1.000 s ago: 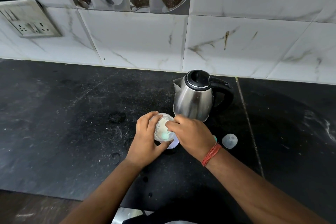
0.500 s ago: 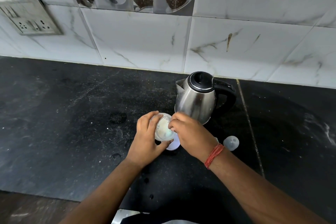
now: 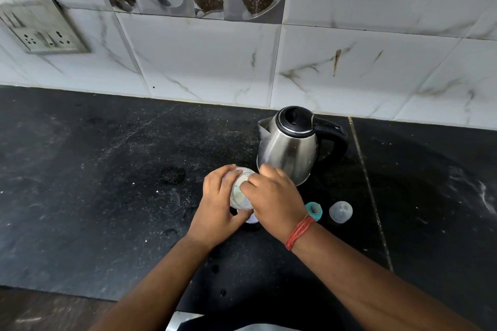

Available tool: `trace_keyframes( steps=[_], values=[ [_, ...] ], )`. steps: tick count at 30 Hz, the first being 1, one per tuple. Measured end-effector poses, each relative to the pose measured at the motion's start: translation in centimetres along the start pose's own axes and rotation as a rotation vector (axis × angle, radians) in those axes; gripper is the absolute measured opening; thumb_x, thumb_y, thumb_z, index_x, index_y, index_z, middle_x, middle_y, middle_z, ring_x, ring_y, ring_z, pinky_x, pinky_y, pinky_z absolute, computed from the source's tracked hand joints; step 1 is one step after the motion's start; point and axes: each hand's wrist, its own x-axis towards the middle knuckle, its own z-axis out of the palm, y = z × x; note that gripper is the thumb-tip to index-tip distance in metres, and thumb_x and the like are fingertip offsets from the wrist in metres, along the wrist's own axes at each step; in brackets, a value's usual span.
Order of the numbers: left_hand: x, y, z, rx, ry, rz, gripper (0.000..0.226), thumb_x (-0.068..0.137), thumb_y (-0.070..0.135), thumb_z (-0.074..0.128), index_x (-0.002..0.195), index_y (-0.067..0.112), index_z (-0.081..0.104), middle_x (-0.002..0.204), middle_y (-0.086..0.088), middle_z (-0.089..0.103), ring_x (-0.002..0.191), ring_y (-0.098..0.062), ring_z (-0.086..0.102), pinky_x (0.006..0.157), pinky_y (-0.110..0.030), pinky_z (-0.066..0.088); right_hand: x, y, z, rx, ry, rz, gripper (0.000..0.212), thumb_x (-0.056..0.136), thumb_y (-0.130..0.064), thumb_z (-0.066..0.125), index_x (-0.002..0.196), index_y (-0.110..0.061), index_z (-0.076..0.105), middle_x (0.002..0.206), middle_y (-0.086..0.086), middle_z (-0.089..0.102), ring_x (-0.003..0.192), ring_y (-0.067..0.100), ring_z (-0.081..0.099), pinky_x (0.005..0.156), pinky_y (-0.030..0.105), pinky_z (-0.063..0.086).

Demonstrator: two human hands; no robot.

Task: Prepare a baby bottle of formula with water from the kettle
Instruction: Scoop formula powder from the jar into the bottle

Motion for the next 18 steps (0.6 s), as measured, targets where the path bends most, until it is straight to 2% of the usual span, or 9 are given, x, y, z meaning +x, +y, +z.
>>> trace_keyframes(
  steps=[5, 7, 9, 12, 14, 18],
  values=[
    [0.08, -0.08, 0.06, -0.003, 0.013, 0.014, 0.077, 0.079, 0.033, 0.080, 0.144, 0.016, 0.042, 0.150, -0.002, 0.036, 0.138, -0.024, 0.037, 0.117, -0.014, 0.023, 0.19, 0.50, 0.26, -0.014, -0.087, 0.059, 0.026, 0.050, -0.024, 0.088, 0.069, -0.020, 0.071, 0.061, -0.006, 0.061, 0.070, 0.021, 0.053, 0.064, 0.033, 0.044],
    [0.00, -0.11, 0.15, -0.006, 0.003, 0.004, 0.076, 0.080, 0.035, 0.079, 0.144, 0.017, 0.042, 0.150, -0.004, 0.038, 0.138, -0.025, 0.037, 0.116, -0.012, 0.022, 0.22, 0.51, 0.54, 0.035, -0.130, 0.124, 0.016, 0.060, -0.021, 0.084, 0.073, -0.022, 0.074, 0.064, -0.006, 0.066, 0.074, 0.022, 0.056, 0.069, 0.034, 0.045],
    [-0.11, -0.15, 0.19, -0.007, -0.005, -0.008, 0.075, 0.081, 0.041, 0.074, 0.144, 0.019, 0.041, 0.150, -0.005, 0.039, 0.138, -0.023, 0.036, 0.115, -0.012, 0.022, 0.33, 0.41, 0.47, 0.117, -0.163, 0.195, 0.014, 0.076, -0.016, 0.075, 0.085, -0.026, 0.078, 0.079, -0.006, 0.074, 0.085, 0.023, 0.060, 0.078, 0.036, 0.045],
    [-0.21, -0.31, 0.21, -0.001, -0.008, -0.023, 0.075, 0.081, 0.045, 0.072, 0.144, 0.021, 0.040, 0.150, -0.004, 0.038, 0.139, -0.021, 0.034, 0.114, -0.016, 0.023, 0.36, 0.48, -0.09, 0.329, -0.218, 0.373, 0.017, 0.088, -0.018, 0.069, 0.096, -0.029, 0.079, 0.094, -0.006, 0.075, 0.094, 0.015, 0.062, 0.086, 0.033, 0.049],
    [-0.16, -0.41, 0.22, 0.002, -0.008, -0.035, 0.076, 0.080, 0.047, 0.072, 0.144, 0.022, 0.040, 0.150, -0.003, 0.038, 0.139, -0.020, 0.034, 0.114, -0.017, 0.023, 0.35, 0.59, -0.34, 0.525, -0.191, 0.513, 0.015, 0.087, -0.015, 0.070, 0.091, -0.027, 0.078, 0.087, -0.009, 0.073, 0.085, 0.007, 0.066, 0.079, 0.029, 0.055],
    [-0.05, -0.50, 0.18, -0.014, 0.007, -0.056, 0.078, 0.079, 0.050, 0.072, 0.145, 0.022, 0.040, 0.150, -0.001, 0.037, 0.138, -0.024, 0.037, 0.113, -0.027, 0.030, 0.13, 1.01, -0.31, 0.893, -0.136, 0.761, 0.012, 0.083, -0.007, 0.074, 0.084, -0.018, 0.077, 0.070, -0.012, 0.069, 0.068, -0.004, 0.064, 0.067, 0.014, 0.051]
  ],
)
